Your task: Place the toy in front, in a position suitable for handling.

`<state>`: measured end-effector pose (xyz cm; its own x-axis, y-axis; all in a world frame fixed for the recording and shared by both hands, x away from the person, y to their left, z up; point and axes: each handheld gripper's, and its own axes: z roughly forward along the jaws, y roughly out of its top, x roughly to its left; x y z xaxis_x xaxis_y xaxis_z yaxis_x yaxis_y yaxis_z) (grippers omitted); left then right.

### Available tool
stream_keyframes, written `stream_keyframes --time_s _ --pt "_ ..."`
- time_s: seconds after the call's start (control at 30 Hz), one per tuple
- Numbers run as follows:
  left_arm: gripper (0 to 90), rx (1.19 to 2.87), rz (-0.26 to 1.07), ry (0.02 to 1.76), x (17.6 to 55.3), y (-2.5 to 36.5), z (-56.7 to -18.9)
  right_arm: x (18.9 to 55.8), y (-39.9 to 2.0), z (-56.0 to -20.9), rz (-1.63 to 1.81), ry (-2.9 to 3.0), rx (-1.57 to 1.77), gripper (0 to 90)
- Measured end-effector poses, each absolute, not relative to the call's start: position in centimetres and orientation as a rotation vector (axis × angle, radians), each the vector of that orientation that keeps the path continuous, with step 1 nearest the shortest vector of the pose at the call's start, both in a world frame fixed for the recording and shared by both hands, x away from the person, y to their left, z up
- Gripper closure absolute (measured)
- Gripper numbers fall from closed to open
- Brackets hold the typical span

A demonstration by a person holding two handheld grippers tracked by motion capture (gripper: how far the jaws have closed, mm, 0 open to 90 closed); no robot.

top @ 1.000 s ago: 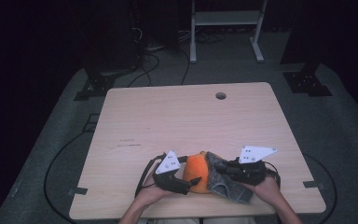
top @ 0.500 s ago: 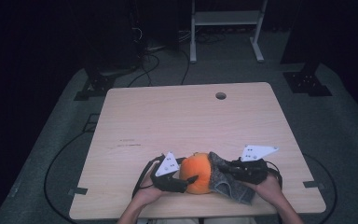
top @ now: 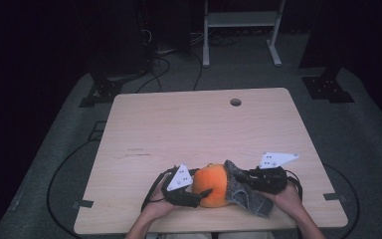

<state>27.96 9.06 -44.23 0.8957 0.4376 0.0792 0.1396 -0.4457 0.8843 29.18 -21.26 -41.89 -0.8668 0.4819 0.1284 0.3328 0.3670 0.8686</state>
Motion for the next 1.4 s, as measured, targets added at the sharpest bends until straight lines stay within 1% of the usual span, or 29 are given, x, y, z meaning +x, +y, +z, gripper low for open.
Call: stream_keyframes --time_s 0.03,0.07,0.13,0.23,0.37,0.4,0.43,0.53,0.6,0.63,0.67,0.7,0.73,0.77,0.83,0.87,0.9,0.93,1.03,1.1,1.2,1.3,1.4 --pt "26.9 2.028 0.360 0.418 28.0 9.1 -44.2 29.0 -21.1 -41.7 1.546 2.463 0.723 80.1" --pt "27.0 2.029 0.361 0.415 27.9 9.1 -44.3 28.9 -20.7 -41.3 1.648 2.444 0.682 80.0" --pt "27.0 2.034 0.361 0.410 27.9 9.1 -44.3 28.9 -20.3 -41.1 1.676 2.451 0.663 80.0" --pt "27.2 2.041 0.353 0.405 27.8 9.3 -44.3 28.9 -19.5 -41.5 1.617 2.474 0.642 80.0" --pt "27.0 2.038 0.346 0.409 27.8 9.3 -44.3 29.5 -20.5 -42.1 1.541 2.473 0.735 80.0" --pt "22.6 2.031 0.330 0.412 27.8 9.2 -44.2 29.5 -20.8 -42.2 1.542 2.478 0.750 80.0" --pt "22.6 2.024 0.302 0.423 27.9 9.1 -44.0 29.5 -20.8 -42.2 1.542 2.478 0.750 80.0" --pt "7.5 1.995 0.202 0.482 28.7 9.0 -43.3 28.8 -20.5 -41.9 1.537 2.486 0.638 80.1" --pt "6.0 1.984 0.166 0.538 29.3 8.4 -43.2 28.5 -20.3 -41.8 1.523 2.501 0.602 80.1" --pt "7.2 1.984 0.166 0.538 29.3 8.4 -43.2 28.5 -20.2 -41.8 1.509 2.503 0.595 80.1" --pt "12.8 1.990 0.137 0.512 29.1 8.0 -43.9 28.5 -20.3 -41.8 1.503 2.507 0.597 80.1" --pt "16.5 1.990 0.137 0.512 29.1 8.0 -43.9 28.6 -20.3 -41.8 1.497 2.509 0.607 80.1" --pt "24.8 1.983 0.182 0.494 28.7 7.9 -44.0 28.6 -20.5 -41.8 1.491 2.505 0.623 80.1" --pt "24.8 1.982 0.215 0.478 28.5 7.8 -43.9 28.6 -20.5 -41.8 1.491 2.505 0.623 80.1" --pt "33.4 1.971 0.269 0.454 28.2 7.7 -43.5 28.6 -20.8 -41.7 1.514 2.489 0.646 80.1" --pt "35.4 1.958 0.295 0.442 28.0 7.6 -43.3 28.5 -21.0 -41.6 1.525 2.475 0.654 80.1" --pt "36.4 1.953 0.342 0.422 27.8 7.4 -43.1 28.5 -21.1 -41.3 1.540 2.456 0.658 80.1" --pt "37.1 1.942 0.442 0.391 27.4 7.1 -42.9 28.4 -21.0 -40.9 1.569 2.433 0.648 80.1" --pt "36.5 1.936 0.477 0.376 27.3 7.0 -43.1 28.4 -20.8 -40.7 1.593 2.415 0.650 80.0" --pt "33.2 1.966 0.462 0.374 27.5 7.2 -43.6 28.5 -20.5 -40.9 1.566 2.422 0.643 80.0" --pt "31.4 1.979 0.399 0.391 27.8 8.1 -44.0 28.6 -20.0 -41.7 1.571 2.433 0.646 80.0" --pt "31.1 1.996 0.380 0.400 27.9 9.1 -44.2 28.8 -19.8 -42.1 1.563 2.430 0.663 80.0" --pt "30.9 1.987 0.366 0.406 27.9 9.5 -44.4 29.3 -20.8 -43.0 1.510 2.426 0.750 80.0"
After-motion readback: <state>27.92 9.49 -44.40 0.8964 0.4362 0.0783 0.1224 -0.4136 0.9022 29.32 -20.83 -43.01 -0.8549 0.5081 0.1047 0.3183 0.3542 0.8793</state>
